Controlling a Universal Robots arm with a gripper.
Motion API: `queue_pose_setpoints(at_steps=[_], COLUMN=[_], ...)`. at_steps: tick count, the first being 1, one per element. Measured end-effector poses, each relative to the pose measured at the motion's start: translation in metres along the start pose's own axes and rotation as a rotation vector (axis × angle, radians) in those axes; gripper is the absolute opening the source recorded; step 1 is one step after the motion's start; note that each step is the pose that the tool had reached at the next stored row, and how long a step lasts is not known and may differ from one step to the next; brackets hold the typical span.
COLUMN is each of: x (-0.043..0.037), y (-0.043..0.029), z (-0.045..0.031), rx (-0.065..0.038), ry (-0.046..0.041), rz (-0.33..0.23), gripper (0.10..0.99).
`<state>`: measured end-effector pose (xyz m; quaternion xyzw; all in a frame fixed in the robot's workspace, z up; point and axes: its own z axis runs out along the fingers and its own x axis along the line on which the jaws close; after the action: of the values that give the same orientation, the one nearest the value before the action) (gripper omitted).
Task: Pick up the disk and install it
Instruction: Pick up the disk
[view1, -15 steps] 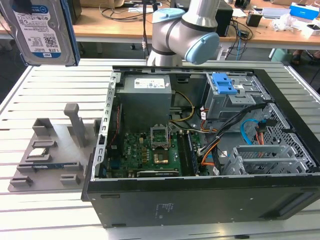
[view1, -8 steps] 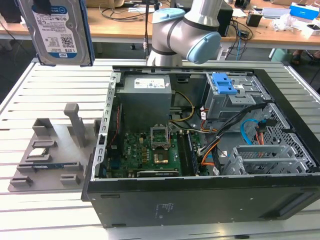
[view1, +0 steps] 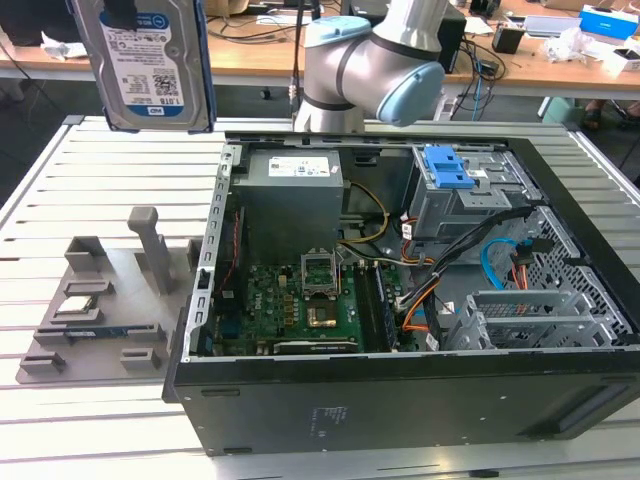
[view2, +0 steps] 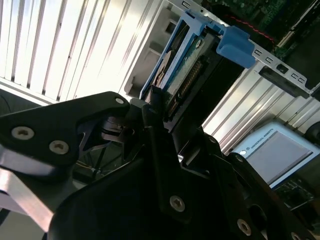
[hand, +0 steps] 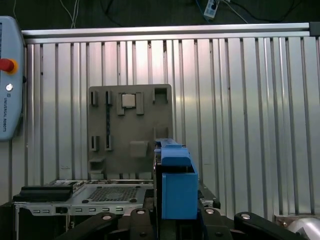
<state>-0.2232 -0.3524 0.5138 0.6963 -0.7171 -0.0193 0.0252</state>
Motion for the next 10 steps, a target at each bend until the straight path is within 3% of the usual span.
queue_pose_setpoints(at_steps=[10], x=[-0.0011], y=[-0.036], z=[-0.0023], rx=[-0.004], ry=[0.0001], rz=[0.0], gripper=[0.361])
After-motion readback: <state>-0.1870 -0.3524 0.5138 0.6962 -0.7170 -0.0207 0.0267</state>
